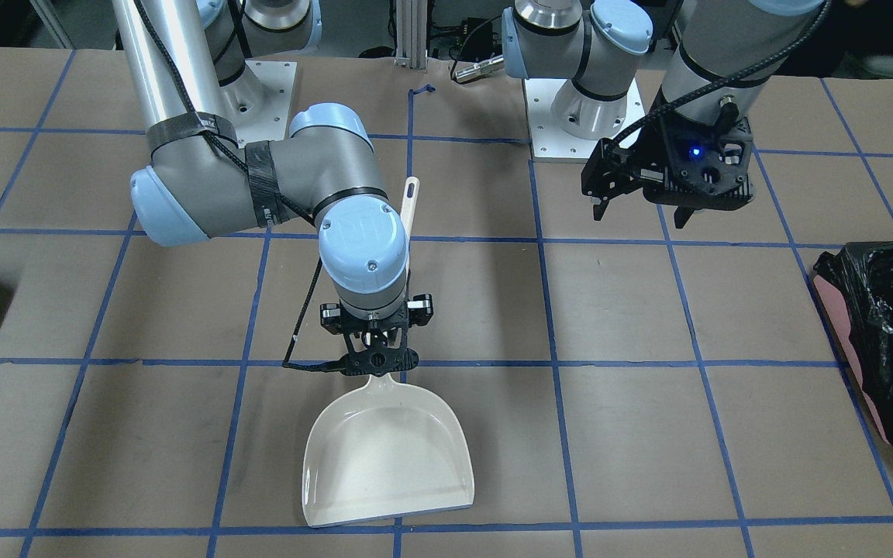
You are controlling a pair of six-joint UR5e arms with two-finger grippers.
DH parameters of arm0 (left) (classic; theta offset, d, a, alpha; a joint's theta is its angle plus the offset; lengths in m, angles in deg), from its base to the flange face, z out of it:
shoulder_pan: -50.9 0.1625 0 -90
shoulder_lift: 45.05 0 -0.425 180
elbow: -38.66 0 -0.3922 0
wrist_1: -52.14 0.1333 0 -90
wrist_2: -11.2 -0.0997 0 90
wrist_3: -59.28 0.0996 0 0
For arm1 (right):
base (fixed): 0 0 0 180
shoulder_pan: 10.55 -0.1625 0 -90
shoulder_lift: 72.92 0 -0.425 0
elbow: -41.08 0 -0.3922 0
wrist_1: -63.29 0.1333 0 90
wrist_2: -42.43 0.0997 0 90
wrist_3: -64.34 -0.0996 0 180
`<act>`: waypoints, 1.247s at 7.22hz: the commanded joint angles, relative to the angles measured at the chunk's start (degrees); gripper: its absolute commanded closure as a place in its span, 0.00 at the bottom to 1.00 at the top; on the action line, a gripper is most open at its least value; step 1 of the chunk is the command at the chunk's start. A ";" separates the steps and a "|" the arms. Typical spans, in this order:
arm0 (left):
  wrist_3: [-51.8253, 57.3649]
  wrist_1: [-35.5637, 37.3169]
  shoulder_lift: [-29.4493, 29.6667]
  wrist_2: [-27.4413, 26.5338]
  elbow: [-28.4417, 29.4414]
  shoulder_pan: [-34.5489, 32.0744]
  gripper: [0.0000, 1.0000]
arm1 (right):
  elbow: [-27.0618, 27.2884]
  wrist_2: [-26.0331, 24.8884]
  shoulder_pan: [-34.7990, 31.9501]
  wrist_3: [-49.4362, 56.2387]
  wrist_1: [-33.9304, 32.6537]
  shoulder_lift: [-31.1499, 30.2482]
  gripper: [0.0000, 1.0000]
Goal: Sweep and dump trash in nearest bin
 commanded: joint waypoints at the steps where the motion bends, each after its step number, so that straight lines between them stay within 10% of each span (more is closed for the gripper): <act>1: 0.00 0.00 -0.30 0.10 0.00 0.00 0.00 | -0.41 -1.34 1.56 5.34 0.53 -2.76 0.23; 9: 0.00 0.00 -0.57 0.10 0.00 0.09 0.00 | -0.15 -5.04 24.07 27.88 11.86 -23.84 0.02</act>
